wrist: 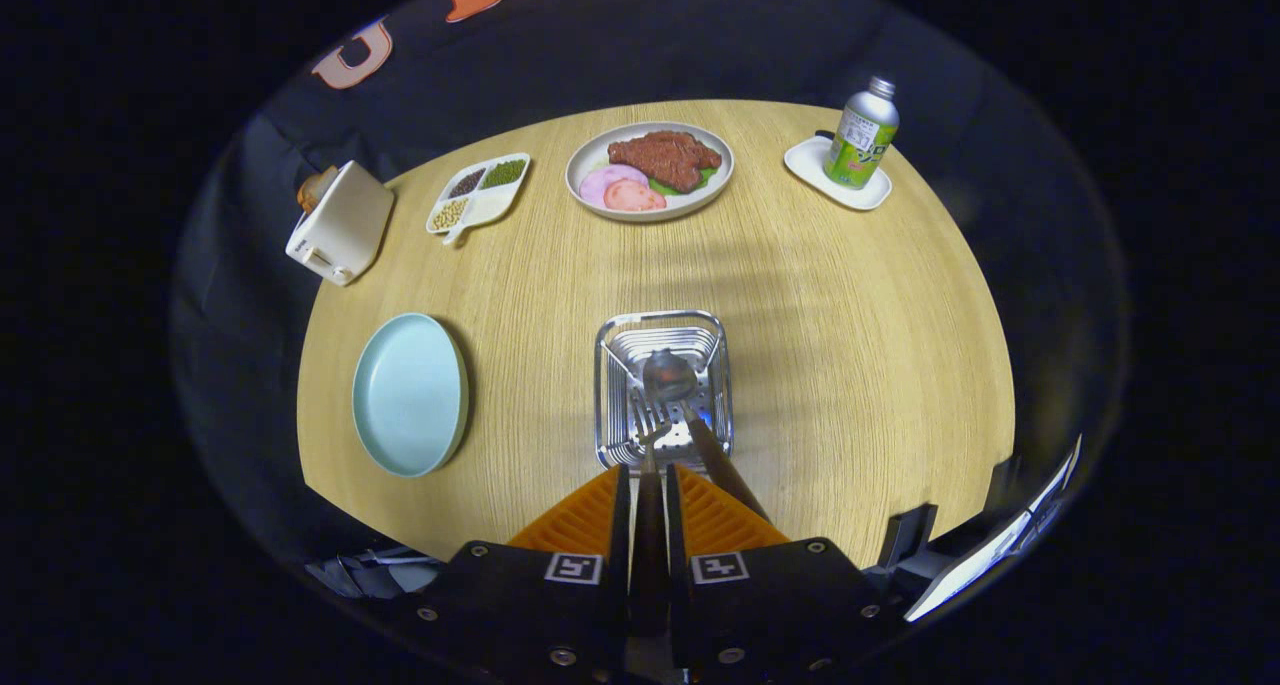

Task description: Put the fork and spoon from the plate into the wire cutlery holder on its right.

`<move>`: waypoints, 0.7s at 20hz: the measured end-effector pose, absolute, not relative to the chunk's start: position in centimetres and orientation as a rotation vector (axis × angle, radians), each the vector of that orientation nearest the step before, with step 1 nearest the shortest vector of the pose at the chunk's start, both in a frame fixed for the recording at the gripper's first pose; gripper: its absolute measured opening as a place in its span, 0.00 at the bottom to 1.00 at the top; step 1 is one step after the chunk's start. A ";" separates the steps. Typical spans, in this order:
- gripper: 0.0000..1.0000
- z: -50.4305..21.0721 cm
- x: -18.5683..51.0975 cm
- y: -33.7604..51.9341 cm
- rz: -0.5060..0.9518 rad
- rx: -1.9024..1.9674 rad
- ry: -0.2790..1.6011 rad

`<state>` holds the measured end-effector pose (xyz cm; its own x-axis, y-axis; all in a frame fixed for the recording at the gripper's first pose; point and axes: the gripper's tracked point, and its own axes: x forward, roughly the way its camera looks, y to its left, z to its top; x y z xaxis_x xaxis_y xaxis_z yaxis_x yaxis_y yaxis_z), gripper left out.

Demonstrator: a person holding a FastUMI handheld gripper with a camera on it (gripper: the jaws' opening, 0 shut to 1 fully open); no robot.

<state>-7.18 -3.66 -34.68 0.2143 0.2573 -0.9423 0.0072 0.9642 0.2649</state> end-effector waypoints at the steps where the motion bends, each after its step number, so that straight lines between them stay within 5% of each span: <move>1: 0.21 -34.0 -6.5 -3.5 0.175 0.243 1.312; 3: 0.30 -32.6 -5.0 -3.3 0.177 0.250 1.223; 8: 0.70 -28.1 -0.4 -3.2 0.167 0.249 0.945; 14: 0.85 -18.9 4.1 -3.4 0.156 0.228 0.539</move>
<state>4.12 -3.39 -18.93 0.8474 0.2060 -0.4893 -0.0869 0.9630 0.2551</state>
